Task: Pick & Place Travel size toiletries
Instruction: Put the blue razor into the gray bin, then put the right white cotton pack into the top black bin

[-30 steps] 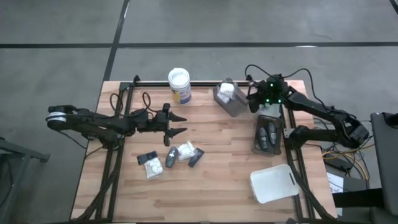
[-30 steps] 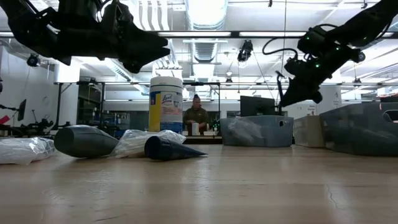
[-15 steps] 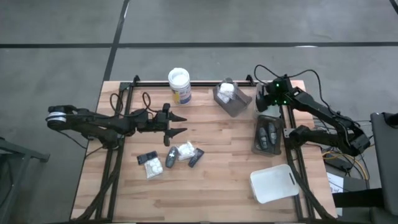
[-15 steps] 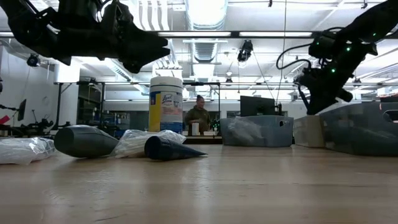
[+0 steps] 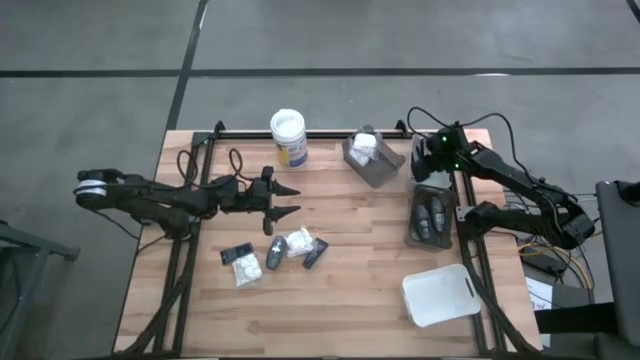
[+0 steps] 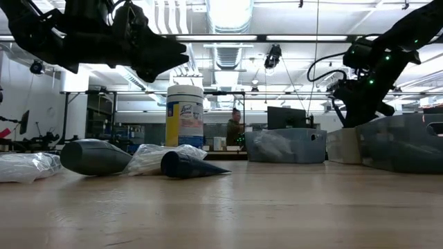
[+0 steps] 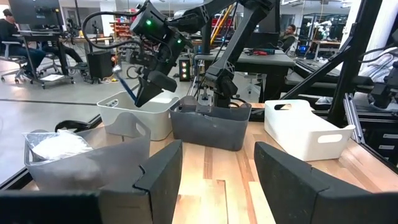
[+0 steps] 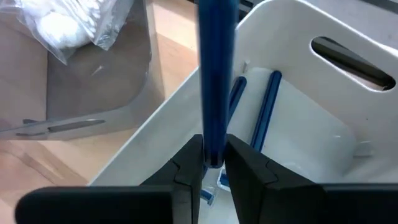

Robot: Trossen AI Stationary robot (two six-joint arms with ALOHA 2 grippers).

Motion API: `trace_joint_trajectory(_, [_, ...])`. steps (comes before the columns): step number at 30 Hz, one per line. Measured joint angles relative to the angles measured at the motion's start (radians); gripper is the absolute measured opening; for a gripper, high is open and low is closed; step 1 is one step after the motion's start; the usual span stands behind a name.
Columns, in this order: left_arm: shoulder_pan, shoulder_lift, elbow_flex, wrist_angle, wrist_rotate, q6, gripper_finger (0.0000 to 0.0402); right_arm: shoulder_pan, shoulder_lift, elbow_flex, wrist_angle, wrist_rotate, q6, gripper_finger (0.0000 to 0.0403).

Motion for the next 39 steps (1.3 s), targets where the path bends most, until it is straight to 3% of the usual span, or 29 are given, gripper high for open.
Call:
trace_joint_trajectory(25, [0.000, 0.000, -0.001, -0.001, 0.000, -0.002, 0.0206, 0.000, 0.000, -0.014, 0.002, -0.002, 0.002, 0.0169])
trace_joint_trajectory(31, [0.000, 0.000, -0.001, -0.001, 0.000, -0.002, 0.0206, 0.000, -0.001, -0.007, 0.005, -0.002, 0.002, 0.0172])
trace_joint_trajectory(39, [0.000, 0.000, -0.001, -0.001, 0.000, -0.002, 0.0206, 0.002, -0.001, 0.006, 0.016, -0.005, 0.002, 0.0142])
